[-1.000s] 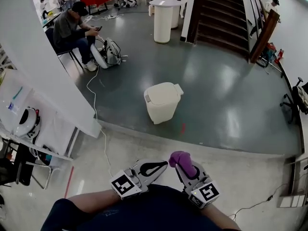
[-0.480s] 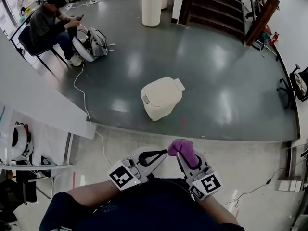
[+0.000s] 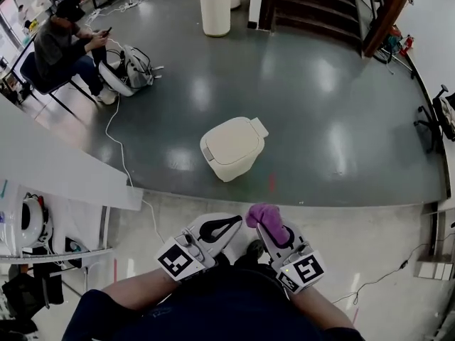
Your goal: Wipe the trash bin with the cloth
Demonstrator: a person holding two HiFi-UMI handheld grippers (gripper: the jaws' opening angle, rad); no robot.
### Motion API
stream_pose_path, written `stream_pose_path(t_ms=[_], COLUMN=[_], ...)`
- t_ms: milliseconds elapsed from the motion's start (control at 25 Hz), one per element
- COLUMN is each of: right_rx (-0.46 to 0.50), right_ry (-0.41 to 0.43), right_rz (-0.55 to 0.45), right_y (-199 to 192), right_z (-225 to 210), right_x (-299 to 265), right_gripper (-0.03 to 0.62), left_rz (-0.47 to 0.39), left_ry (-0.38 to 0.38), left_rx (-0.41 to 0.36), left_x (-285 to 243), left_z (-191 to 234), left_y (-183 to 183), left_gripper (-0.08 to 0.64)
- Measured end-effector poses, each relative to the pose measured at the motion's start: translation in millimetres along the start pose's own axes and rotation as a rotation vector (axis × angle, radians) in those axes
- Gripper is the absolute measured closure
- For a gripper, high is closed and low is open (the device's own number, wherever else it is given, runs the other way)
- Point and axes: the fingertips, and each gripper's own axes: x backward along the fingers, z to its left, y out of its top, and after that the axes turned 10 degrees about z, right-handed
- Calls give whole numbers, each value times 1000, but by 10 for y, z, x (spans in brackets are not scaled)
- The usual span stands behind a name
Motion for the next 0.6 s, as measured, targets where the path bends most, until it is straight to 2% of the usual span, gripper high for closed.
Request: stream_pose_path(t_ms=[200,320,600], right_rx=[-7,-43,-109], right_ry=[25,28,-31], right_rz=[-7,-14,-34], right_y=[-84,-202,-504], right_z=[-541,-863,-1531], right_x=[-39,-102,-492], right_gripper=[517,517,517], left_rz=[35,64,76], left_ry=[86,131,162], left_rx=[2,-5,-5], left_x=[-419,-675,-1239], left_z=[273,406,766], left_y=[-99,-222,-505], left_gripper=[571,571,571])
